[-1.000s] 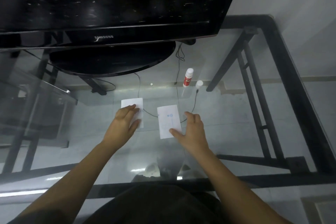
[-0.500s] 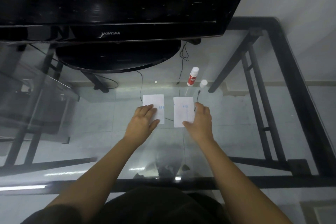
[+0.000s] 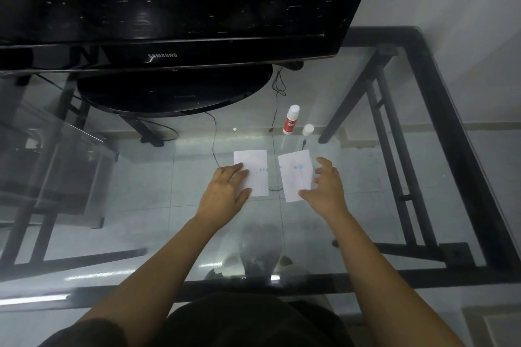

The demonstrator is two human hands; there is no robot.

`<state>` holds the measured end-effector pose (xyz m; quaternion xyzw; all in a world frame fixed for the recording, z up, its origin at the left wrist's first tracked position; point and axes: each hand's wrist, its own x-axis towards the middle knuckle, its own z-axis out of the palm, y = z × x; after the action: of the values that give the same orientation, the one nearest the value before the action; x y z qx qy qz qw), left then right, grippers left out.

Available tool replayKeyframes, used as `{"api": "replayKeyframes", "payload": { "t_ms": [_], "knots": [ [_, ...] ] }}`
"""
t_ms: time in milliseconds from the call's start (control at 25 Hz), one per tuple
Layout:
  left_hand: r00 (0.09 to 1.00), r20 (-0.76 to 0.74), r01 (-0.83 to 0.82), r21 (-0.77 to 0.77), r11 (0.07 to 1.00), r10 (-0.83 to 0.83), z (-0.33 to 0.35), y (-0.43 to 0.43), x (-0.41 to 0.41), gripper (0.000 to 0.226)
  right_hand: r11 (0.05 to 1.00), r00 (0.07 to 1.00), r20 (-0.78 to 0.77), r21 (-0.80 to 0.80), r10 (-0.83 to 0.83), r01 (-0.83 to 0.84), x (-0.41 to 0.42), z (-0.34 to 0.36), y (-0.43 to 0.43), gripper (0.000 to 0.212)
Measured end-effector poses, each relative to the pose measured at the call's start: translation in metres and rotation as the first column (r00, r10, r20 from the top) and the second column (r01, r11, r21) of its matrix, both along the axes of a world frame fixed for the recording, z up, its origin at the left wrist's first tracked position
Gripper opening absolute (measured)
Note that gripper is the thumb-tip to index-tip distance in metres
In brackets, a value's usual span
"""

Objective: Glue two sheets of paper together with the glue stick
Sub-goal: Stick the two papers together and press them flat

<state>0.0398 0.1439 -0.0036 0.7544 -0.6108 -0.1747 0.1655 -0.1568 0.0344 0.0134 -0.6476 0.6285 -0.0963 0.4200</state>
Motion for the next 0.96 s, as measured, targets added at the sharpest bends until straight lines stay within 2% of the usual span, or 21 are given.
{"api": "replayKeyframes", "payload": {
  "t_ms": [200,320,400,480,560,600,680,800,920,960],
  "knots": [
    [1.000,0.014,-0.004,0.018,1.000,0.003,-0.006,-0.002,-0.012,0.045,0.999,0.995,0.083,0.004,-0.050,0.049,-0.013,-0.005,0.009,0.071],
    [1.000,-0.005,0.008,0.028,1.000,-0.008,-0.009,-0.005,-0.023,0.047,0.994,0.981,0.168,-0.027,-0.099,0.105,-0.016,-0.003,0.018,0.055],
    [1.000,-0.027,0.007,0.041,0.999,-0.006,-0.007,-0.004,-0.026,0.048,0.986,0.975,0.208,-0.130,-0.078,0.107,-0.016,-0.001,0.026,0.041],
    [0.990,-0.127,-0.064,-0.011,0.998,0.062,0.002,-0.005,-0.027,0.045,0.957,0.971,0.237,-0.277,-0.021,0.088,-0.014,0.004,0.033,0.032],
    [0.913,-0.340,-0.266,-0.074,0.961,0.227,0.017,-0.013,-0.025,0.031,0.916,0.970,0.222,-0.402,0.095,0.002,-0.008,0.008,0.039,0.034],
    [0.821,-0.484,-0.365,-0.033,0.930,0.305,0.027,-0.020,-0.023,0.025,0.891,0.971,0.173,-0.449,0.167,-0.074,-0.002,0.010,0.043,0.037],
    [0.630,-0.688,-0.412,0.097,0.906,0.360,0.043,-0.030,-0.021,0.025,0.844,0.960,0.056,-0.493,0.274,-0.212,0.010,0.011,0.048,0.042],
    [0.575,-0.724,-0.402,0.156,0.902,0.381,0.051,-0.038,-0.020,0.024,0.815,0.936,-0.006,-0.491,0.351,-0.308,0.025,0.015,0.055,0.047],
    [0.518,-0.720,-0.465,0.217,0.858,0.462,0.049,-0.043,-0.014,0.011,0.841,0.894,0.001,-0.340,0.447,-0.420,0.027,0.017,0.064,0.060],
    [0.502,-0.719,-0.470,0.239,0.850,0.480,0.048,-0.043,-0.010,0.011,0.865,0.900,0.059,-0.308,0.433,-0.396,0.027,0.018,0.066,0.064]
  ]
}}
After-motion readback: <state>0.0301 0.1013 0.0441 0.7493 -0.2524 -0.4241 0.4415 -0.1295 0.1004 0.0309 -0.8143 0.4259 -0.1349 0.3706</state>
